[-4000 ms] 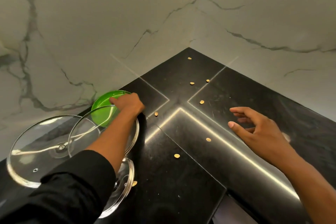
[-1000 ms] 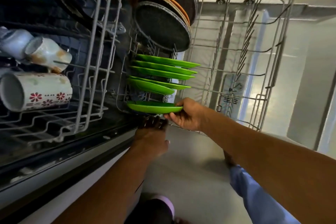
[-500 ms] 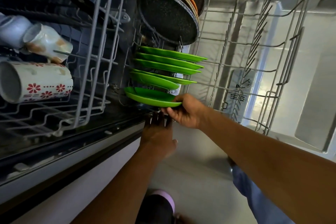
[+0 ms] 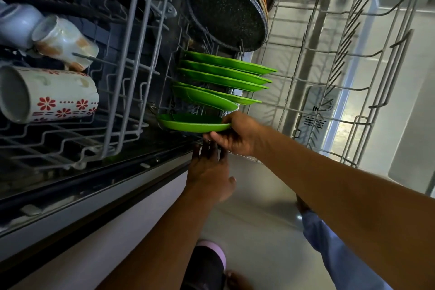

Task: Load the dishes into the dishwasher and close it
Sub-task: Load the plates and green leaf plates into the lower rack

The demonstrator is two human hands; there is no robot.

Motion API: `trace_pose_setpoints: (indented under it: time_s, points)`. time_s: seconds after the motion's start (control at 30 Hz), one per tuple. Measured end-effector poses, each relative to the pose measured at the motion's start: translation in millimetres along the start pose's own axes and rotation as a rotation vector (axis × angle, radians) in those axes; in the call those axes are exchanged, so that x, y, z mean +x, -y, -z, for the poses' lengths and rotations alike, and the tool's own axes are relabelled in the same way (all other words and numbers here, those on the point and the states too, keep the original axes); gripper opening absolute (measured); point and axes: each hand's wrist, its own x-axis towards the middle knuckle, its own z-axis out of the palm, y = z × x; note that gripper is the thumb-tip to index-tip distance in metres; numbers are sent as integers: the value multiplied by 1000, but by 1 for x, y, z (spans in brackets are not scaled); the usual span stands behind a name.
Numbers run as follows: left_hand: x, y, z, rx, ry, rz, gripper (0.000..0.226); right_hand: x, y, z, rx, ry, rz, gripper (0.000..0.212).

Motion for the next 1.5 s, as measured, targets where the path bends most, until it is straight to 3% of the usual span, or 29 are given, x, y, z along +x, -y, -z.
trace_pose_setpoints:
  time_s: [0.47,0.73,0.83,1.03,1.23,1.37,1.5]
  points:
    - [2,-5,2,15,25,-13,100,21,15,-20,74,-142,106,37]
    - [4,-4,2,7,8,-18,100,19,11,-20,-13,-173,222,39]
    - [5,-5,4,7,7,-24,99,18,5,-20,-33,-218,304,34]
    - [5,-7,6,55,48,-34,90,5,-10,-23,-55,-136,317,16]
    - [5,-8,6,96,81,-39,87,13,-22,-23,-341,-258,428,74]
    - [5,-7,3,78,57,-45,89,16,-19,-22,-268,-249,416,80]
    - [4,-6,2,27,24,-30,95,9,-12,-16,-242,-225,411,64]
